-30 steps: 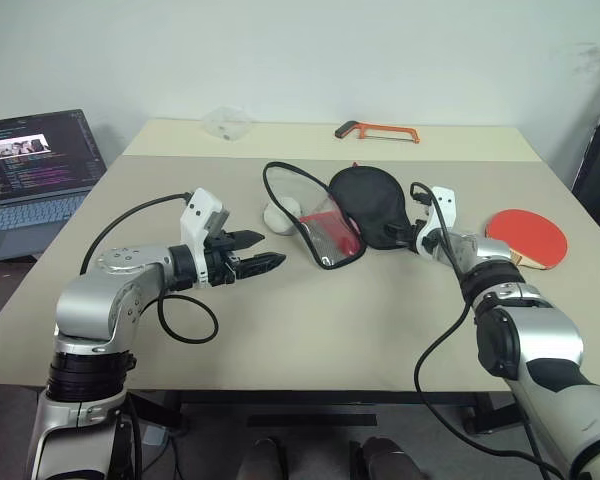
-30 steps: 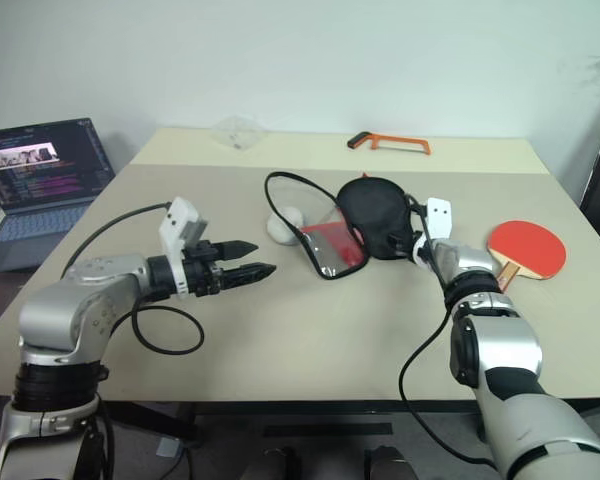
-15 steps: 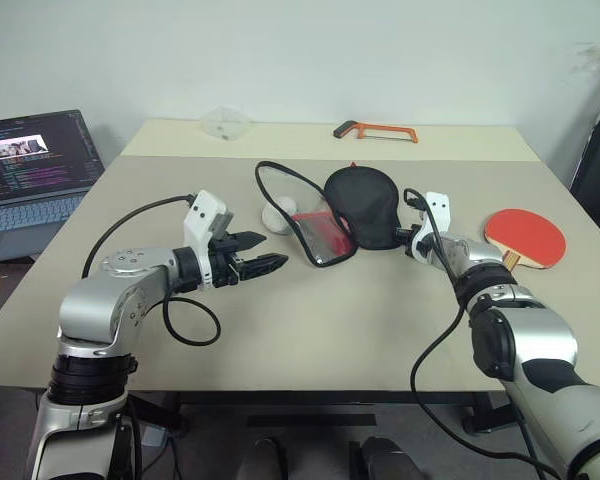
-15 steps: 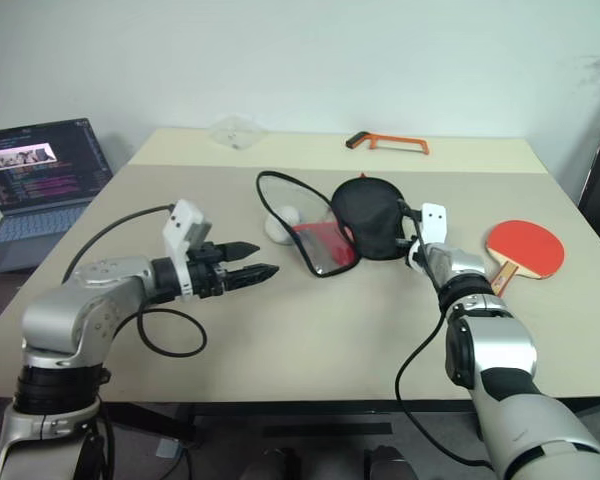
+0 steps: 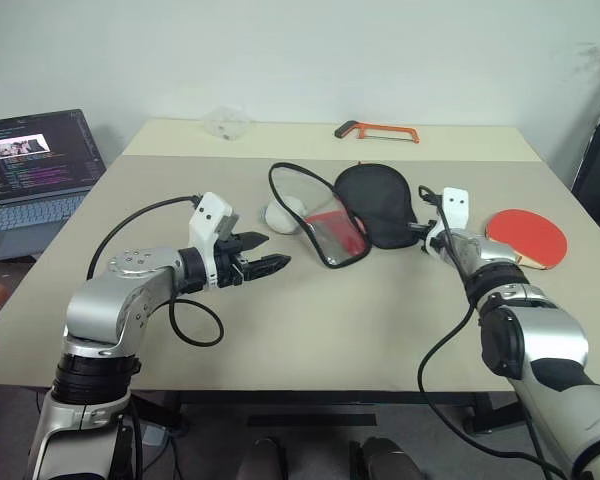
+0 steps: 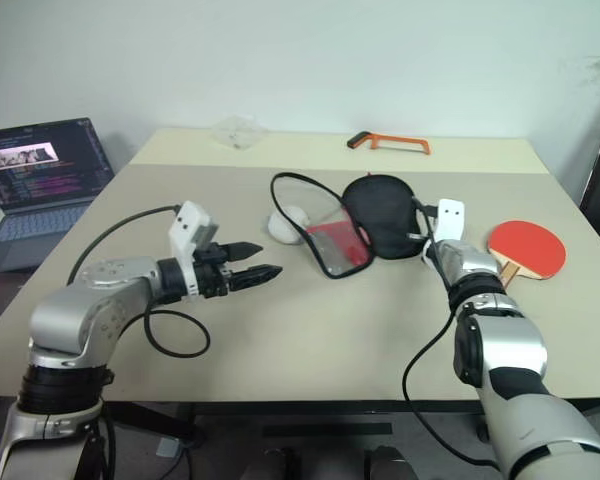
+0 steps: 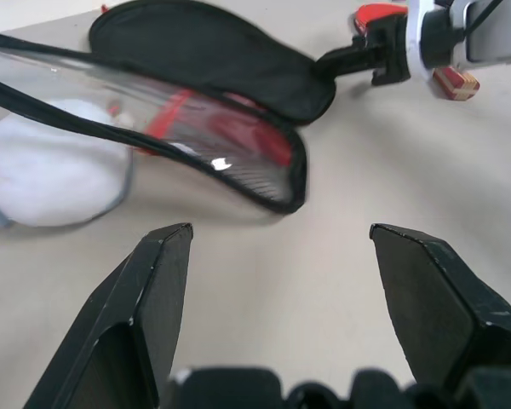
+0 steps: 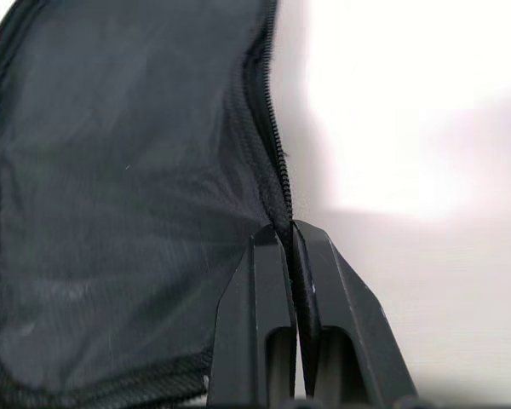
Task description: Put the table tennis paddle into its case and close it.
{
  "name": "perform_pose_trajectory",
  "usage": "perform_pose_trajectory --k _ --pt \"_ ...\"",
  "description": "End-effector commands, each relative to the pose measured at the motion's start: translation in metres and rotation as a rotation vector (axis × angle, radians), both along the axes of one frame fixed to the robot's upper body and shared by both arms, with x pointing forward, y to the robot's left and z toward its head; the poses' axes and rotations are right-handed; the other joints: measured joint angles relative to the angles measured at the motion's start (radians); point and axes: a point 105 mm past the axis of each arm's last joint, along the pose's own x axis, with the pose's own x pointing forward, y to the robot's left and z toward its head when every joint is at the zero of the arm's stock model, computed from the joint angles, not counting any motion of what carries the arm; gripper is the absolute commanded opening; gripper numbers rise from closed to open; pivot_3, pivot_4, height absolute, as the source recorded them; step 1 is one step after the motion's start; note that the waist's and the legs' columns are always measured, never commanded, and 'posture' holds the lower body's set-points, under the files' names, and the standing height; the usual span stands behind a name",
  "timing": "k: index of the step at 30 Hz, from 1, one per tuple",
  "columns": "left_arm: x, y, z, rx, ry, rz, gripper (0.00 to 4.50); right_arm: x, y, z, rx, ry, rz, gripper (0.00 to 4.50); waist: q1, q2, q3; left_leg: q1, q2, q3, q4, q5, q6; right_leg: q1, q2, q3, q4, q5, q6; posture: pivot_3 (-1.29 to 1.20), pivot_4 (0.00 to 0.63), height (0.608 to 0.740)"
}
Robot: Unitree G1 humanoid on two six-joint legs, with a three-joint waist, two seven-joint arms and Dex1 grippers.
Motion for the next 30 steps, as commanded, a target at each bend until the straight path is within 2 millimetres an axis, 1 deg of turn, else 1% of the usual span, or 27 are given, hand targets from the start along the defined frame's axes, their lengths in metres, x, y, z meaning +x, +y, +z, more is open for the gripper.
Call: perform_pose_trajectory --k 1,7,12,14,16,19,21,24,27,30 --pt "0.000 -0.007 0.009 0.005 -0.053 -0.021 3.64 0.005 -0.014 0.025 -0.050 -0.096 -0.040 0.01 -0.001 0.000 0.000 0.000 0.000 0.000 0.000 0.000 0.000 0.000 0.000 0.000 0.000 0.000 0.000 0.00 0.150 0.740" --pt "0.001 -0.012 0.007 0.013 -0.054 -0.038 3.64 0.003 -0.026 0.023 -0.062 -0.082 -0.100 0.01 0.000 0.000 0.000 0.000 0.000 0.000 0.000 0.000 0.000 0.000 0.000 0.000 0.000 0.000 0.000 0.00 0.150 0.740" --pt "0.001 -0.014 0.005 0.015 -0.051 -0.043 3.64 -0.001 -0.041 0.020 -0.102 -0.043 -0.149 0.01 0.001 0.000 0.000 0.000 0.000 0.000 0.000 0.000 0.000 0.000 0.000 0.000 0.000 0.000 0.000 0.00 0.150 0.740" --pt "0.001 -0.015 0.004 0.016 -0.050 -0.046 3.64 -0.002 -0.043 0.020 -0.107 -0.036 -0.151 0.01 0.001 0.000 0.000 0.000 0.000 0.000 0.000 0.000 0.000 0.000 0.000 0.000 0.000 0.000 0.000 0.00 0.150 0.740" --pt "0.000 -0.014 0.003 0.017 -0.048 -0.048 3.64 -0.003 -0.039 0.018 -0.102 -0.024 -0.124 0.01 0.000 0.000 0.000 0.000 0.000 0.000 0.000 0.000 0.000 0.000 0.000 0.000 0.000 0.000 0.000 0.00 0.150 0.740" --pt "0.000 -0.014 0.002 0.019 -0.046 -0.047 3.64 -0.003 -0.026 0.013 -0.090 -0.004 -0.048 0.01 0.000 0.000 0.000 0.000 0.000 0.000 0.000 0.000 0.000 0.000 0.000 0.000 0.000 0.000 0.000 0.00 0.150 0.740" --pt "0.001 -0.014 0.002 0.021 -0.047 -0.047 3.64 -0.003 -0.018 0.013 -0.114 -0.010 0.003 0.01 0.000 0.000 0.000 0.000 0.000 0.000 0.000 0.000 0.000 0.000 0.000 0.000 0.000 0.000 0.000 0.00 0.150 0.740" --pt "0.002 -0.014 0.003 0.023 -0.051 -0.050 3.64 -0.003 -0.014 0.014 -0.139 -0.016 0.028 0.01 -0.001 0.000 0.000 0.000 0.000 0.000 0.000 0.000 0.000 0.000 0.000 0.000 0.000 0.000 0.000 0.00 0.150 0.740" --pt "0.002 -0.014 0.004 0.024 -0.053 -0.052 3.64 -0.003 -0.015 0.017 -0.153 -0.018 0.041 0.68 -0.001 0.000 0.000 0.000 0.000 0.000 0.000 0.000 0.000 0.000 0.000 0.000 0.000 0.000 0.000 0.00 0.150 0.740" --pt "0.002 -0.013 0.004 0.025 -0.052 -0.055 3.64 -0.005 -0.022 0.025 -0.167 -0.030 0.030 1.66 -0.001 0.000 0.000 0.000 0.000 0.000 0.000 0.000 0.000 0.000 0.000 0.000 0.000 0.000 0.000 0.00 0.150 0.740"
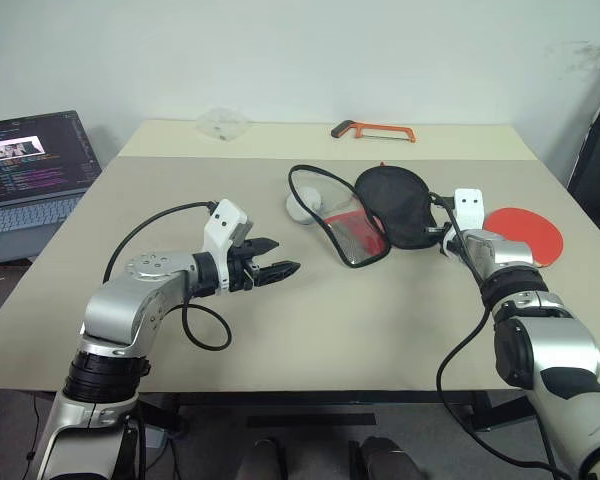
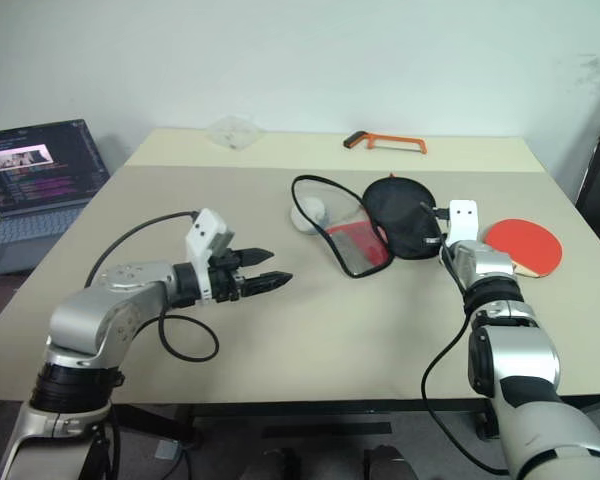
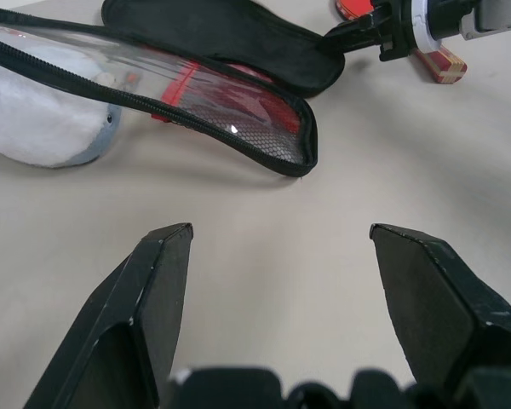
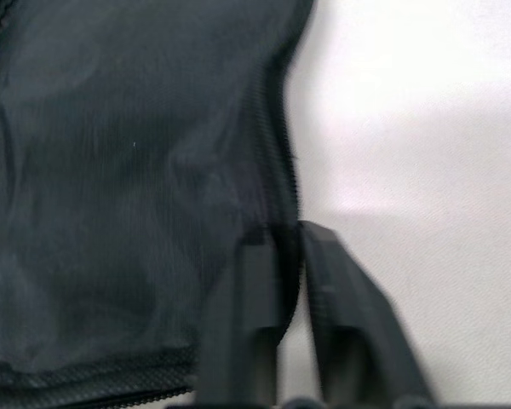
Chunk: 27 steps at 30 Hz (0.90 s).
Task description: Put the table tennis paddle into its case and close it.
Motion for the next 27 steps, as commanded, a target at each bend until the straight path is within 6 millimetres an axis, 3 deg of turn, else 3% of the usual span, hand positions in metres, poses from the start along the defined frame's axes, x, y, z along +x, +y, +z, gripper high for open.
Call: perform_pose_trajectory --k 1,5,8,11,14,27 --pt "0.001 0.000 0.014 0.007 -0.060 -0.022 3.64 0.001 -0.010 0.032 -0.035 -0.078 -0.001 2.01 0.000 0.000 0.000 0.000 0.000 0.000 0.000 0.000 0.000 0.000 0.000 0.000 0.000 0.000 0.000 0.00 0.150 0.740" --pt "0.002 0.007 0.018 0.014 -0.065 -0.020 3.64 -0.013 -0.024 0.057 -0.060 -0.128 -0.043 3.40 0.002 0.000 0.000 0.000 0.000 0.000 0.000 0.000 0.000 0.000 0.000 0.000 0.000 0.000 0.000 0.00 0.150 0.740" --pt "0.002 0.011 0.023 0.017 -0.073 -0.027 3.64 -0.027 -0.047 0.066 -0.105 -0.143 -0.172 4.45 0.003 0.000 0.000 0.000 0.000 0.000 -0.001 0.000 0.000 -0.001 0.000 0.000 0.000 0.000 0.000 0.00 0.150 0.740" --pt "0.001 0.012 0.023 0.019 -0.072 -0.037 3.64 -0.040 -0.075 0.060 -0.118 -0.111 -0.362 4.45 0.004 0.000 0.000 0.000 0.000 0.000 -0.001 0.000 0.000 -0.001 0.000 0.000 0.000 0.000 0.000 0.00 0.150 0.740" --pt "0.002 0.007 0.022 0.019 -0.068 -0.053 3.64 -0.048 -0.091 0.039 -0.108 -0.014 -0.487 4.45 0.003 0.000 0.000 0.000 0.000 0.000 -0.001 0.000 0.000 0.000 0.000 0.000 0.000 0.000 -0.001 0.00 0.150 0.740" --pt "0.000 -0.003 0.022 0.011 -0.066 -0.083 3.64 -0.049 -0.095 0.010 0.002 0.169 -0.624 4.45 0.000 0.000 0.000 0.000 0.000 0.001 -0.001 0.000 0.001 -0.001 0.000 0.001 -0.001 0.000 -0.001 0.00 0.150 0.740"
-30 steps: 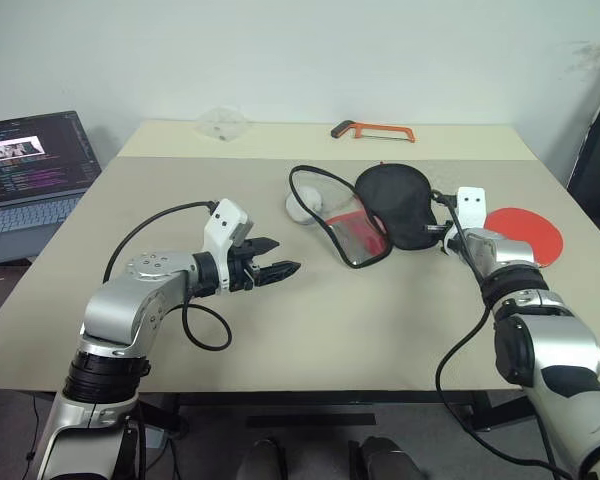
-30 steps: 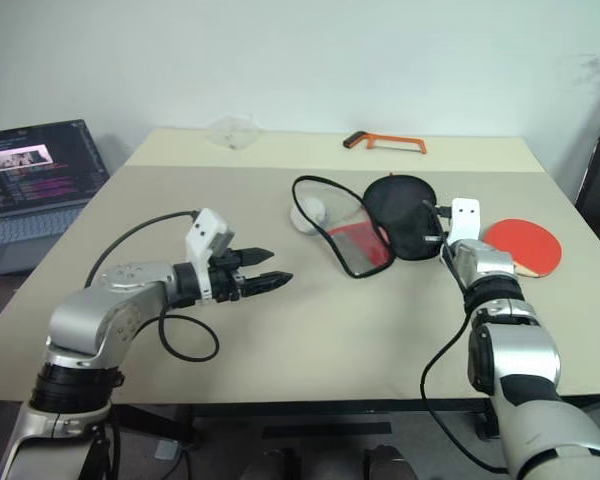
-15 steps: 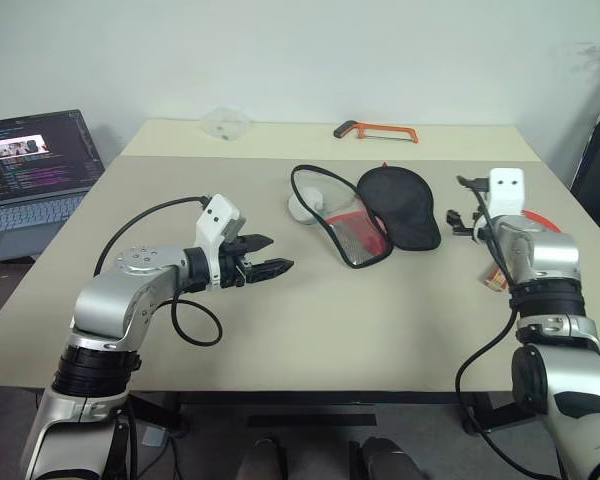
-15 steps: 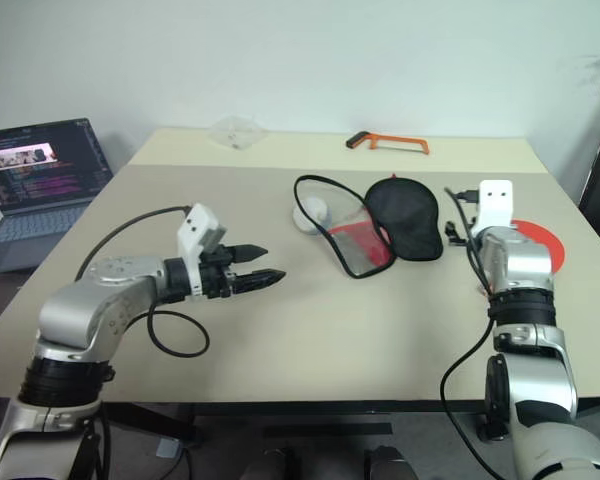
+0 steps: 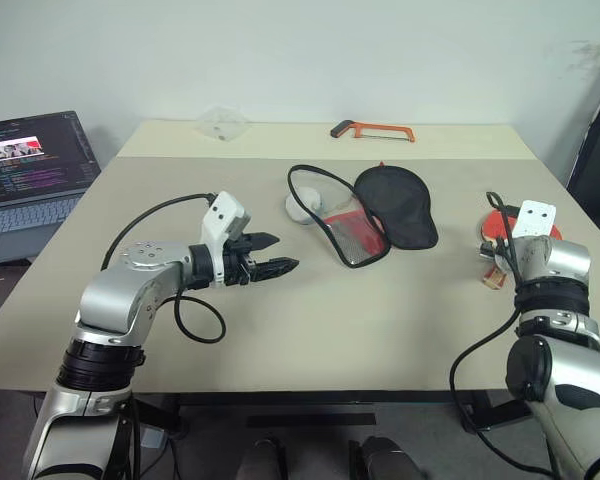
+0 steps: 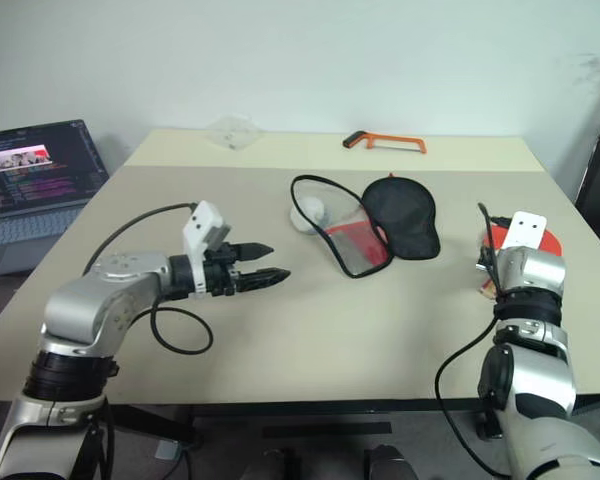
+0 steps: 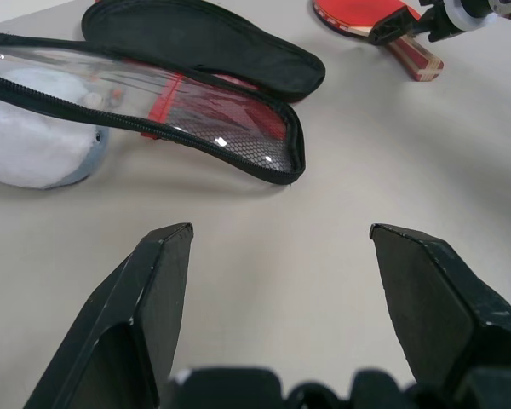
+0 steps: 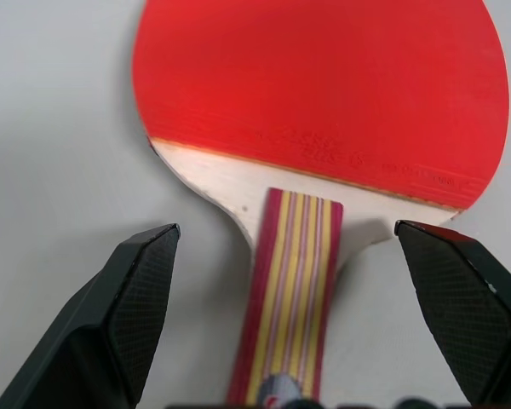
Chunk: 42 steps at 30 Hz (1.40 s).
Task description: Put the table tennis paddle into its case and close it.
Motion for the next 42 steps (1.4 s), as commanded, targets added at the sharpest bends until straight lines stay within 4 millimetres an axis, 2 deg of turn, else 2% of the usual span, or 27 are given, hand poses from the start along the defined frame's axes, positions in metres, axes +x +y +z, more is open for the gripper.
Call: perform_pose_trajectory --k 1,2,5,9,11,13,15,17,19,20,22,24,28,33,42 --pt "-0.002 -0.004 0.014 -0.007 -0.055 -0.019 3.64 0.002 -0.003 0.008 0.017 -0.022 -0.036 4.45 0.000 0.000 0.000 0.000 0.000 0.000 0.000 0.000 0.000 0.000 0.000 0.000 0.000 0.000 0.000 0.00 0.150 0.740" --pt "-0.002 -0.003 0.014 -0.006 -0.055 -0.017 3.64 0.001 -0.002 0.007 0.028 -0.019 -0.042 4.45 0.000 0.000 0.000 0.000 0.000 0.000 0.000 0.000 0.000 0.000 0.000 0.000 0.000 0.000 0.000 0.00 0.150 0.740" --pt "-0.002 -0.002 0.014 -0.004 -0.057 -0.011 3.64 0.001 0.001 0.003 0.042 -0.005 -0.043 3.61 0.000 0.000 0.000 0.000 0.000 0.000 0.000 0.000 0.000 0.000 0.000 0.000 0.000 0.000 0.000 0.00 0.150 0.740" --pt "-0.001 0.001 0.014 -0.004 -0.061 0.007 3.64 0.002 0.002 0.003 0.048 0.000 -0.045 2.18 0.000 0.000 0.000 0.000 0.000 0.000 0.000 0.000 0.000 0.000 0.000 0.000 0.000 0.000 0.000 0.00 0.150 0.740" --pt "-0.001 0.001 0.015 -0.004 -0.061 0.009 3.64 0.005 0.003 0.009 0.021 -0.016 -0.038 1.51 0.000 0.000 0.000 0.000 0.000 0.000 0.000 0.000 0.000 0.000 0.000 0.000 0.000 0.000 0.000 0.00 0.150 0.740" --pt "-0.001 0.002 0.015 -0.004 -0.062 0.012 3.64 0.011 0.008 0.025 -0.025 -0.061 -0.007 1.04 -0.001 0.000 0.000 0.000 0.000 0.000 0.000 0.000 0.000 0.000 0.000 0.000 0.000 0.000 0.000 0.00 0.150 0.740" --pt "-0.001 0.003 0.014 -0.005 -0.062 0.017 3.64 0.019 0.014 0.046 -0.107 -0.131 0.032 1.03 -0.005 0.000 0.000 0.000 0.000 0.000 0.000 0.000 0.000 0.000 0.000 0.000 0.000 0.000 0.000 0.00 0.150 0.740" --pt "-0.001 0.003 0.014 -0.003 -0.062 0.024 3.64 0.031 0.033 0.075 -0.164 -0.220 0.106 1.03 -0.008 0.001 0.001 0.000 0.000 0.000 0.000 0.000 0.000 -0.001 0.000 0.001 0.000 0.000 0.000 0.00 0.150 0.740" --pt "-0.001 0.004 0.014 -0.004 -0.062 0.026 3.64 0.038 0.047 0.091 -0.201 -0.267 0.160 1.03 -0.013 0.003 0.002 0.000 0.000 0.001 -0.001 0.000 0.000 -0.002 0.001 0.002 0.001 0.000 0.000 0.00 0.150 0.740" --pt "-0.001 0.003 0.014 -0.006 -0.061 0.026 3.64 0.041 0.053 0.095 -0.207 -0.279 0.182 1.03 -0.014 0.003 0.002 0.000 0.000 0.001 -0.001 0.000 0.000 -0.002 0.001 0.002 0.001 0.000 0.000 0.00 0.150 0.740" --pt "-0.002 0.002 0.013 -0.007 -0.060 0.025 3.64 0.052 0.081 0.107 -0.200 -0.320 0.276 1.03 -0.013 0.004 0.002 0.000 0.000 0.000 -0.002 0.000 0.000 -0.002 0.001 0.002 0.001 0.000 0.000 0.00 0.150 0.740" --pt "-0.002 0.001 0.012 -0.009 -0.059 0.024 3.64 0.059 0.097 0.112 -0.203 -0.337 0.331 1.03 -0.013 0.004 0.002 0.000 0.000 0.000 -0.002 0.000 0.000 -0.002 0.001 0.001 0.000 0.000 -0.001 0.00 0.150 0.740" --pt "-0.002 -0.001 0.013 -0.012 -0.063 0.023 3.64 0.069 0.120 0.095 -0.184 -0.299 0.411 1.03 -0.002 0.003 0.002 0.000 0.001 0.000 -0.003 0.000 0.000 -0.002 0.001 0.000 0.000 -0.001 -0.001 0.00 0.150 0.740" --pt "-0.005 -0.002 0.012 -0.015 -0.066 0.026 3.64 0.072 0.130 0.069 -0.179 -0.240 0.450 1.03 0.007 0.003 0.003 -0.001 0.000 0.001 -0.002 0.000 0.000 -0.001 -0.001 -0.001 -0.001 -0.001 -0.001 0.00 0.150 0.740" --pt "-0.009 -0.001 0.010 -0.015 -0.060 0.040 3.64 0.074 0.141 0.058 -0.184 -0.230 0.508 1.03 -0.001 0.003 0.003 -0.001 0.000 0.000 -0.003 0.000 0.000 -0.002 0.000 -0.001 0.000 -0.001 -0.001 0.00 0.150 0.740"
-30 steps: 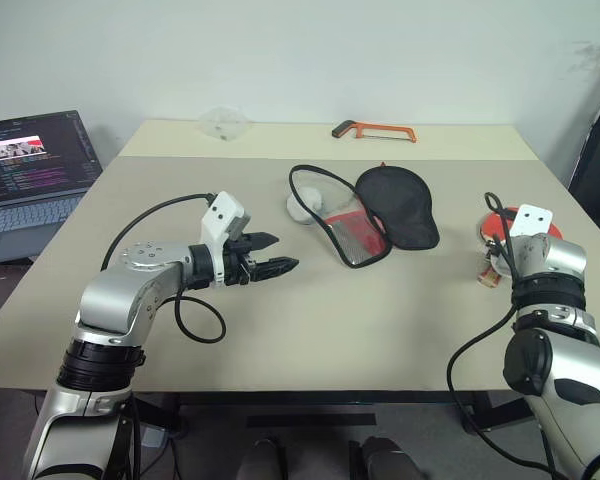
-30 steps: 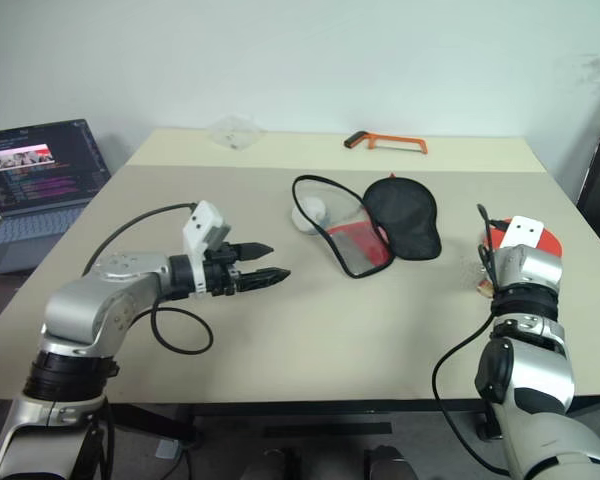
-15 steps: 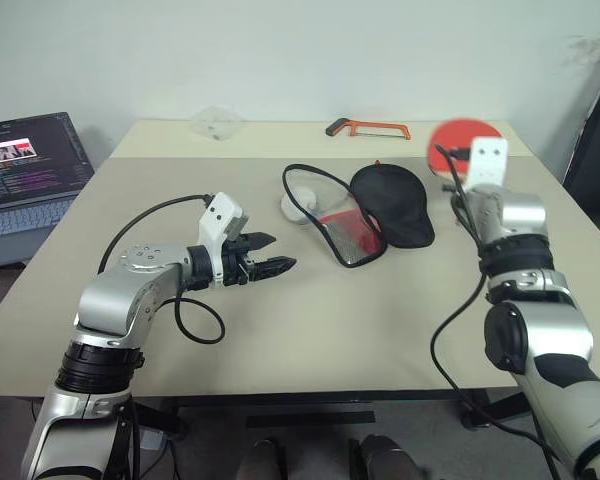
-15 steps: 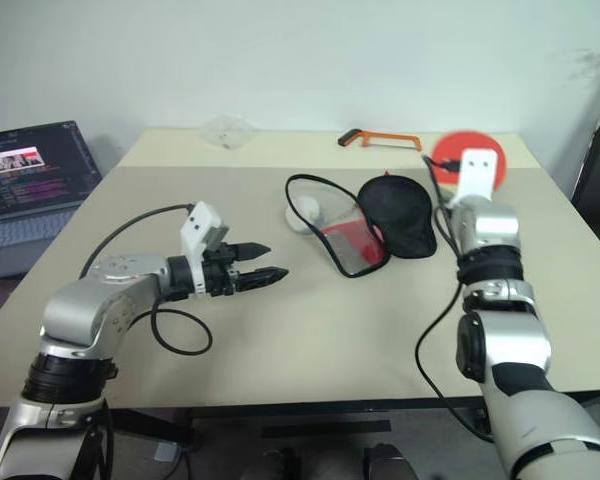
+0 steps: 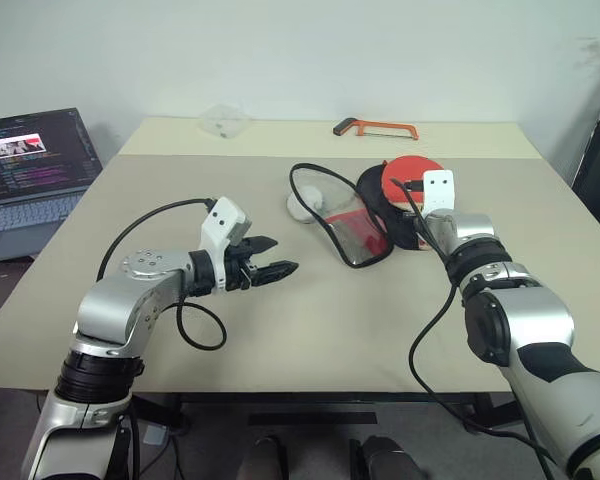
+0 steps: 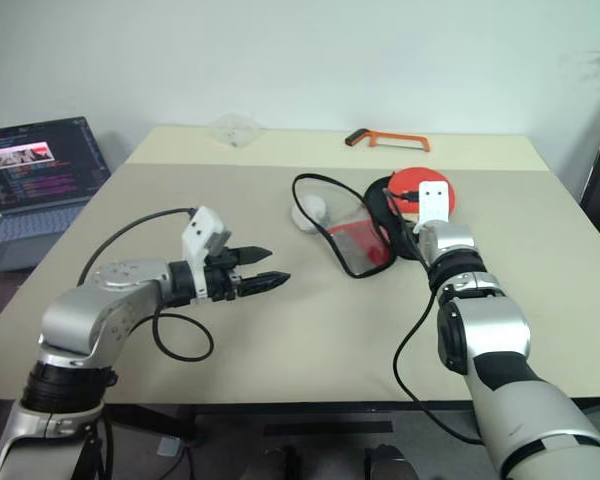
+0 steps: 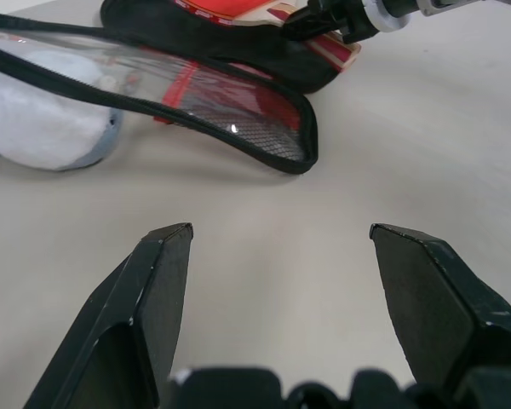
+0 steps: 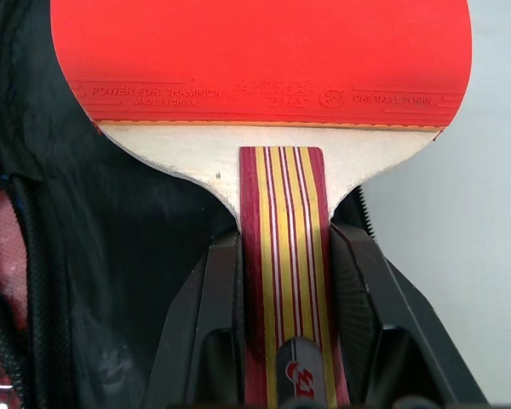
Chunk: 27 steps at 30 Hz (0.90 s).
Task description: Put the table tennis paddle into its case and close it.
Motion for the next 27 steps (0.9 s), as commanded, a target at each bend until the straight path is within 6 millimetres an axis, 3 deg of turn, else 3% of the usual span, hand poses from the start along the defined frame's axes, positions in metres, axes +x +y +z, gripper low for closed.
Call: perform_pose_trajectory --k 1,13,27 --pt "-0.003 0.000 0.013 -0.018 -0.051 0.000 3.64 0.009 0.011 0.034 -0.045 -0.118 0.060 1.03 -0.001 0.000 0.000 0.000 0.000 0.000 0.000 0.000 0.000 0.000 0.000 0.000 0.000 0.000 0.000 0.00 0.150 0.740" --pt "-0.006 0.000 0.012 -0.021 -0.049 0.014 3.64 0.013 0.026 0.041 -0.086 -0.175 0.129 1.03 -0.003 0.000 0.000 0.000 0.000 0.000 0.000 0.000 0.000 0.000 0.000 0.000 0.000 0.000 0.000 0.00 0.150 0.740" --pt "-0.009 0.001 0.013 -0.014 -0.055 0.026 3.64 0.009 0.033 0.007 -0.083 -0.134 0.160 1.03 -0.003 0.000 0.000 0.000 0.000 0.000 0.000 0.000 0.000 0.000 0.000 0.000 0.000 0.000 0.000 0.00 0.150 0.740"
